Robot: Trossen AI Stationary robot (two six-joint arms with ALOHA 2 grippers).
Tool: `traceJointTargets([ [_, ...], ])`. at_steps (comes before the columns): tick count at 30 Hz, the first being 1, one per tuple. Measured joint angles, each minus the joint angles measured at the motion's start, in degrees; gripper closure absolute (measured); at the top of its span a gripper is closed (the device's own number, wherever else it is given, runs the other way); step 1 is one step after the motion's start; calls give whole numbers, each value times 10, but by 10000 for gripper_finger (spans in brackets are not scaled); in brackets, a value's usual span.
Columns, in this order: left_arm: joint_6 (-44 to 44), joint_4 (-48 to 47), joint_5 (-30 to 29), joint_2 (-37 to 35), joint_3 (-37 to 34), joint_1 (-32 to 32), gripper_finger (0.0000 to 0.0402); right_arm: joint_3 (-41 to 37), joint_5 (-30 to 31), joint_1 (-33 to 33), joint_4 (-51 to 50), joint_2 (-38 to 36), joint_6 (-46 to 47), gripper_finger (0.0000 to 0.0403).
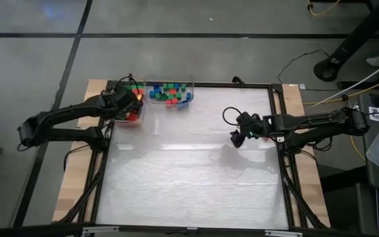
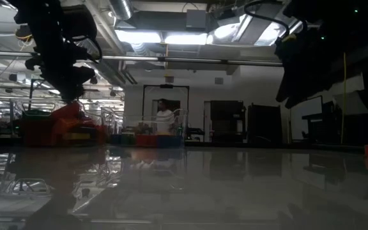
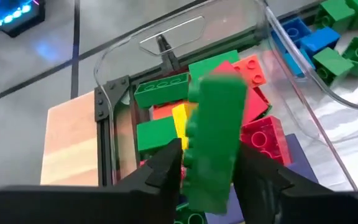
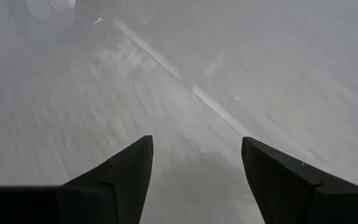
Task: Sort blocks by size
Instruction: Put the large green game piece into the left transparent bin, then put the large orange game piece into the left transparent bin
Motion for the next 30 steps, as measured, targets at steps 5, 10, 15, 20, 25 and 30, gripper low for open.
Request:
traceJointTargets([
  [5,-27,-1,0,11,0,1,233,0,-24,0,-10,0,0,160],
  [10,-50,0,15,27,0,0,194,7,-28,0,-69,0,0,160],
  [15,-47,18,35,36,0,0,190,48,-28,0,-173,0,-4,160],
  [20,-52,47,35,37,0,-1,196,68,-24,0,-263,9,35,160],
  [25,-52,62,39,37,0,-1,197,68,-15,0,-363,56,220,160],
  [30,-50,61,48,37,0,-1,197,68,-20,0,-410,126,351,160],
])
